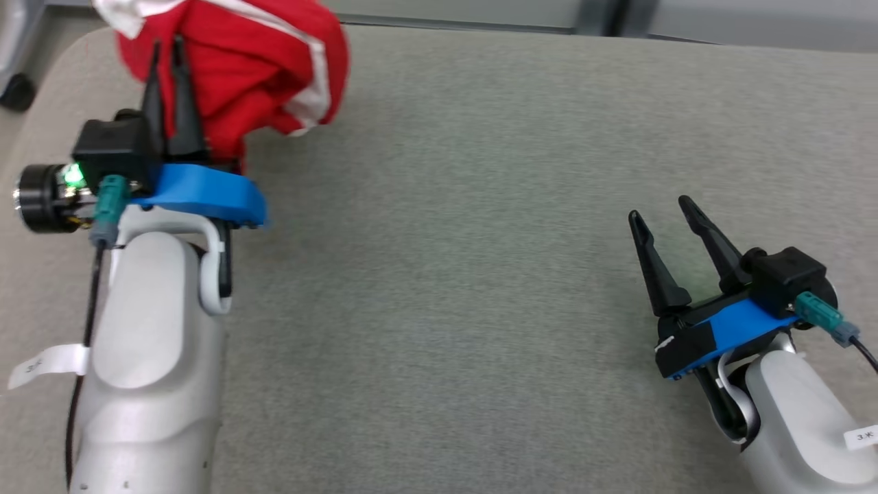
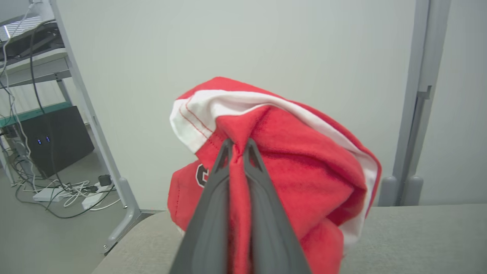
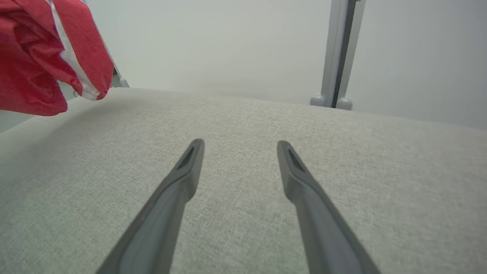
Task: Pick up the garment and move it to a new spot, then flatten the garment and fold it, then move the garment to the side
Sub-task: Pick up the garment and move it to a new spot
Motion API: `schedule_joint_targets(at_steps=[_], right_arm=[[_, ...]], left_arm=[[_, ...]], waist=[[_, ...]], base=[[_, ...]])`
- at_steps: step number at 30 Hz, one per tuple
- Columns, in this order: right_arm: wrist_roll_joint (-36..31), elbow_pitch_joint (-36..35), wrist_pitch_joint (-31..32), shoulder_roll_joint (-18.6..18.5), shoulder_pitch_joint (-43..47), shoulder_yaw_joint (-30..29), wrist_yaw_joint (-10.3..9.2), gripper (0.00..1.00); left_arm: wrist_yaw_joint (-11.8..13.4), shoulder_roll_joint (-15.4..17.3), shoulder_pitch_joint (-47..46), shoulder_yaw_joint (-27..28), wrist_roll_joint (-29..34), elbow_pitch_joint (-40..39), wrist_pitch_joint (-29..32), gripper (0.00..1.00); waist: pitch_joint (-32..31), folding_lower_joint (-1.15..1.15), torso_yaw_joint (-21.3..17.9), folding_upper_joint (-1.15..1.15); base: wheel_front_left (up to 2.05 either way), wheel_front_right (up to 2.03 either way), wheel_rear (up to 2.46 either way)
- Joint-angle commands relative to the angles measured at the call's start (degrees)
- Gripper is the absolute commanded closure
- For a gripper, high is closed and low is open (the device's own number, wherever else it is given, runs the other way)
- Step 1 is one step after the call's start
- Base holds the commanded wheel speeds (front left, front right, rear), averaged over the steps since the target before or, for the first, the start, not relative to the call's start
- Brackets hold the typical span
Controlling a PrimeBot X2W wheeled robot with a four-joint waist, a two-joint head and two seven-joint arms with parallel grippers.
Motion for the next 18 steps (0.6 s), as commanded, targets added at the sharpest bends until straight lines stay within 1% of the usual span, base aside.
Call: schedule_joint_targets(at_steps=[1,6,9,13,16,18], right_arm=[[0.07,0.24,0.01,0.86,0.56,-0.03,0.0,0.0],[0.32,0.55,0.01,2.33,-0.15,0.31,0.0,0.0],[0.51,0.82,0.0,3.07,-0.42,0.58,0.0,0.0],[0.88,1.42,0.0,4.0,-0.63,0.64,0.0,0.0],[0.83,1.74,0.01,4.3,-0.76,0.91,0.0,0.0],[0.92,1.91,0.01,4.64,-0.86,0.77,0.0,0.0]], left_arm=[[-0.8,-0.55,-1.11,-1.45,0.26,-0.71,-0.14,1.0],[-1.91,-1.78,-1.56,-6.8,-1.03,-0.85,-0.14,1.0],[-2.08,-2.06,-1.54,-10.72,-3.88,0.46,-0.15,1.0],[-0.5,-2.09,-1.18,-19.34,-10.6,1.22,-0.15,1.0],[0.93,-2.02,-0.9,-26.3,-14.28,2.41,-0.14,1.0],[1.87,-2.04,-0.98,-29.93,-16.36,2.94,-0.15,1.0]], waist=[[-1.51,0.01,-2.96,0.0],[-1.28,0.01,-8.4,0.0],[-0.98,0.01,-11.89,0.0],[-0.77,0.01,-16.36,0.0],[-0.67,0.01,-18.83,0.0],[-0.68,0.01,-20.23,0.0]], base=[[0.0,0.0,0.0],[0.0,0.0,0.0],[0.0,0.0,0.0],[0.0,0.0,0.0],[0.0,0.0,0.0],[0.0,0.0,0.0]])
